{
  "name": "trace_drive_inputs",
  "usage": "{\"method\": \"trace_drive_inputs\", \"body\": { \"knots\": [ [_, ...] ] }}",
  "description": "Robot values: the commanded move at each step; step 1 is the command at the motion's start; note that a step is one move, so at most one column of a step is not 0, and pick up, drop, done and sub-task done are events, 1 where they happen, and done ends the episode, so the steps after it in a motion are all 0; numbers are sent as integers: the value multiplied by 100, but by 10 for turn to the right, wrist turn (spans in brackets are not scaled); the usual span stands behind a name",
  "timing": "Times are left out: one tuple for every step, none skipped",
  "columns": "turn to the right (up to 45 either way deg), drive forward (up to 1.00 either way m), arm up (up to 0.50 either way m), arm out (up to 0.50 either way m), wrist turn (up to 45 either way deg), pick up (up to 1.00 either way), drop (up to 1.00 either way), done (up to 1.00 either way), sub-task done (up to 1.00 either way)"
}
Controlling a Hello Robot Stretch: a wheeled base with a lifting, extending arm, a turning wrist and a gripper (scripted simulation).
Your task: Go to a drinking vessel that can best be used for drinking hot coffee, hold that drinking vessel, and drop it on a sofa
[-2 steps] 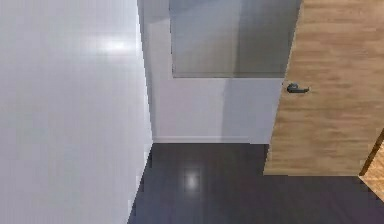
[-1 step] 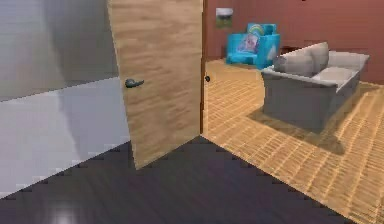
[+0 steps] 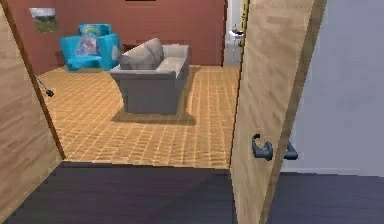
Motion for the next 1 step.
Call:
{"method": "trace_drive_inputs", "body": {
  "knots": [
    [0,30,0,0,0,0,0,0,0]
  ]
}}
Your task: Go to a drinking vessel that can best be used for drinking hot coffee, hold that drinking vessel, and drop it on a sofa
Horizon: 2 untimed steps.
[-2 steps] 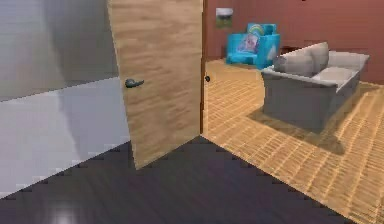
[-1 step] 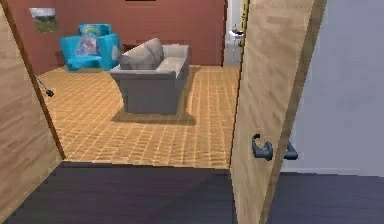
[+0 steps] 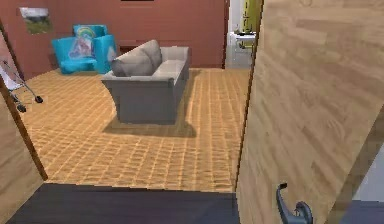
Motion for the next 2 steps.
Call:
{"method": "trace_drive_inputs", "body": {
  "knots": [
    [-330,0,0,0,0,0,0,0,0],
    [0,100,0,0,0,0,0,0,0]
  ]
}}
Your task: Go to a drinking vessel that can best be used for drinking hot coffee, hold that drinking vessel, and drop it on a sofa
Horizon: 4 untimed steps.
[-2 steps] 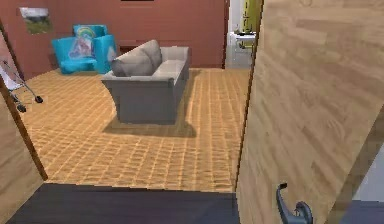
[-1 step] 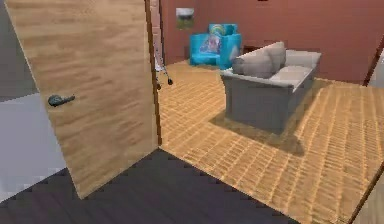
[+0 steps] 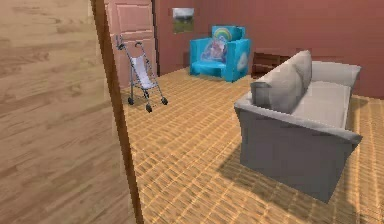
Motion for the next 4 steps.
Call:
{"method": "trace_drive_inputs", "body": {
  "knots": [
    [-30,0,0,0,0,0,0,0,0],
    [60,0,0,0,0,0,0,0,0],
    [0,100,0,0,0,0,0,0,0],
    [90,0,0,0,0,0,0,0,0]
  ]
}}
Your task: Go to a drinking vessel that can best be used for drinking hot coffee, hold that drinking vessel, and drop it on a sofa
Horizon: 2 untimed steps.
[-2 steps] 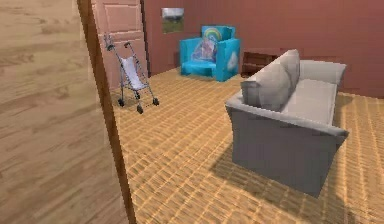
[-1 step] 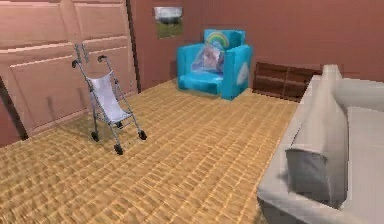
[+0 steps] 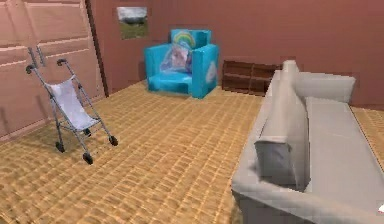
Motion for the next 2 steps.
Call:
{"method": "trace_drive_inputs", "body": {
  "knots": [
    [0,5,0,0,0,0,0,0,0],
    [-360,0,0,0,0,0,0,0,0]
  ]
}}
